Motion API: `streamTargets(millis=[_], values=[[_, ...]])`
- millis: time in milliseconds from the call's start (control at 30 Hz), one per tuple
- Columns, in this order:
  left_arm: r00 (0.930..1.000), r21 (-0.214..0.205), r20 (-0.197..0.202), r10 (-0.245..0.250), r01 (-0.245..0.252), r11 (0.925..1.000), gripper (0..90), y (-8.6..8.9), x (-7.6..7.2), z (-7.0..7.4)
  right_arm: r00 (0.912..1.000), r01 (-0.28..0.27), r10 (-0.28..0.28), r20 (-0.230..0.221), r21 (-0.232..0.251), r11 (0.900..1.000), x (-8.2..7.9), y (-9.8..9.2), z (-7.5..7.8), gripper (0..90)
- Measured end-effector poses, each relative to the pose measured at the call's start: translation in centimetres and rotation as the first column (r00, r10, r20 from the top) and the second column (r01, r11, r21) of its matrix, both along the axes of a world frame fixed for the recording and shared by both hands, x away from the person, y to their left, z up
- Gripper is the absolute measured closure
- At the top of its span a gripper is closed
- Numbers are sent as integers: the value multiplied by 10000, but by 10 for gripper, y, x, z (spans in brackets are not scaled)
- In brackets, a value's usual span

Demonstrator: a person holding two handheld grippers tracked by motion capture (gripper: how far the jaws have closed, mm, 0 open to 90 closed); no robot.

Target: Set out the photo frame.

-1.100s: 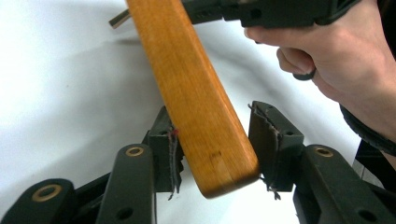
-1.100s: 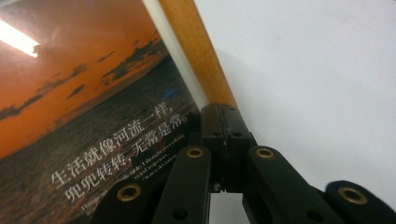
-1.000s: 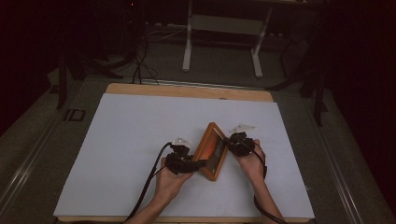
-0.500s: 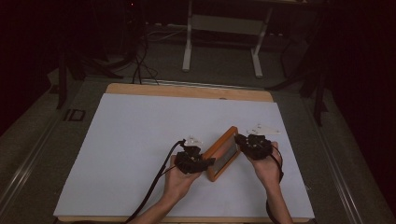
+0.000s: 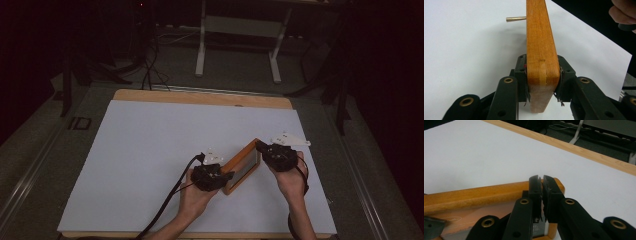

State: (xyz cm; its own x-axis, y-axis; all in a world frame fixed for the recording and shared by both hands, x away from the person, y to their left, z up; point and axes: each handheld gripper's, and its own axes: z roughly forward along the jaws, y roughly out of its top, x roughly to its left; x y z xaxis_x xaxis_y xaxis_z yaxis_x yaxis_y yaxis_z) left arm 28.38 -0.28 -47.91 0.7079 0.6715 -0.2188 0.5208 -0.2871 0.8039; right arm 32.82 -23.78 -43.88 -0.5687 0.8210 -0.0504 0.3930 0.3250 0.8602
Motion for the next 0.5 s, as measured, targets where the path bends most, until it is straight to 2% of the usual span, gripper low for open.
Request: streamTargets(millis=[367, 500], values=[[9995, 95, 300, -90, 87, 9999, 684, -3, -4, -1, 9999, -75, 73, 71, 214, 9997, 2, 2, -3, 885], [9995, -107, 296, -140, 143, 9998, 675, -3, -4, -3, 9999, -113, 112, 44, 205, 9997, 2, 2, -3, 897]])
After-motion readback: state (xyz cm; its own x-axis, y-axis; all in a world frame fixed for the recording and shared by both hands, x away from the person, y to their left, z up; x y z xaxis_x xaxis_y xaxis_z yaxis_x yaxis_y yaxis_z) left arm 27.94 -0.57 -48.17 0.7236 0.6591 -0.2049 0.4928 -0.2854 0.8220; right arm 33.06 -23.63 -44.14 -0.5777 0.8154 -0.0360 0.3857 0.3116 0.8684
